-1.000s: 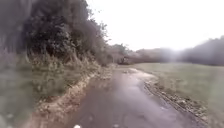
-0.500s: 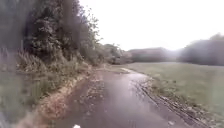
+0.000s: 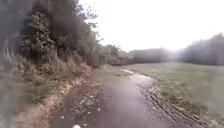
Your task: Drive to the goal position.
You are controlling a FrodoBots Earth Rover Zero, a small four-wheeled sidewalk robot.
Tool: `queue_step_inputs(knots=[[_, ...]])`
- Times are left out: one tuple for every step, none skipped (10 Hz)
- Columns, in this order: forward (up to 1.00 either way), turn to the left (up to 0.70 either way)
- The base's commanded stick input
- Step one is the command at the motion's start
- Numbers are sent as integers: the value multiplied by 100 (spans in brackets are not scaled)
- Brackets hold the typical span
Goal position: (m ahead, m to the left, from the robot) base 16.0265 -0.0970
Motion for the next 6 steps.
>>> queue_step_inputs(knots=[[85,-25],[85,-28],[85,-33],[85,-34],[85,-34],[85,-34]])
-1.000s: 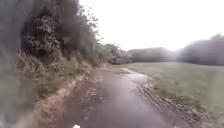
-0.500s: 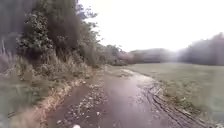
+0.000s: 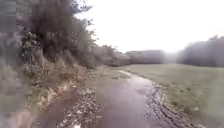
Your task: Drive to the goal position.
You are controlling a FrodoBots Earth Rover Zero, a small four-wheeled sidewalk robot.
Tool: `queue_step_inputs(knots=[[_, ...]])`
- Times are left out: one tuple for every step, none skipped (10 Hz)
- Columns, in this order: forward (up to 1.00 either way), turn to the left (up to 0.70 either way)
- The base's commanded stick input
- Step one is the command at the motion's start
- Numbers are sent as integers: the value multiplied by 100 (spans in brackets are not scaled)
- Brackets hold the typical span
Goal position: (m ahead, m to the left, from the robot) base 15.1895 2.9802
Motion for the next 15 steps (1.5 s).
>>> queue_step_inputs(knots=[[85,-34],[85,-34],[85,-34],[85,-34],[85,-34],[85,-34],[85,-34],[85,-34],[85,-33],[85,-11],[85,0],[85,0],[85,0],[85,0],[85,0]])
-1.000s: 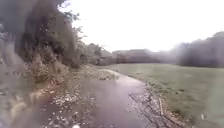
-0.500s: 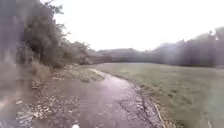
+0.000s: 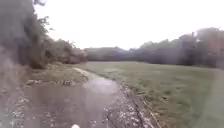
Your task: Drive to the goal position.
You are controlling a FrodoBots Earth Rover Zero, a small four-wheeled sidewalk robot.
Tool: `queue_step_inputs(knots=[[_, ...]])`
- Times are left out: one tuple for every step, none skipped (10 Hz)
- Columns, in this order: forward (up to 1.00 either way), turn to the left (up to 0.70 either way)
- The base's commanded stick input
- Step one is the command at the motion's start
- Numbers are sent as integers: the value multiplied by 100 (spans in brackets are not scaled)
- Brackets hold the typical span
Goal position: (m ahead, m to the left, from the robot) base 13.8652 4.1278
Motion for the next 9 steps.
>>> queue_step_inputs(knots=[[85,0],[85,0],[85,0],[85,8],[85,33],[85,34],[85,34],[85,34],[85,34]])
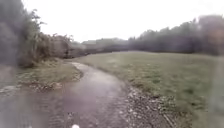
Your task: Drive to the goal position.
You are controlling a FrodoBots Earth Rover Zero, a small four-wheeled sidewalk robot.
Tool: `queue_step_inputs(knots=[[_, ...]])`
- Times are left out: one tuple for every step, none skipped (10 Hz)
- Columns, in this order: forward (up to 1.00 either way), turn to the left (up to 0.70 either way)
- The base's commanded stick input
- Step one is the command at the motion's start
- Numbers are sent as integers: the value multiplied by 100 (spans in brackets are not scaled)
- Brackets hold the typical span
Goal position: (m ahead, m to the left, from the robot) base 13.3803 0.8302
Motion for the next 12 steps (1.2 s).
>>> queue_step_inputs(knots=[[85,11],[85,3],[85,0],[85,0],[85,0],[85,0],[85,0],[85,0],[85,0],[85,0],[85,0],[85,0]])
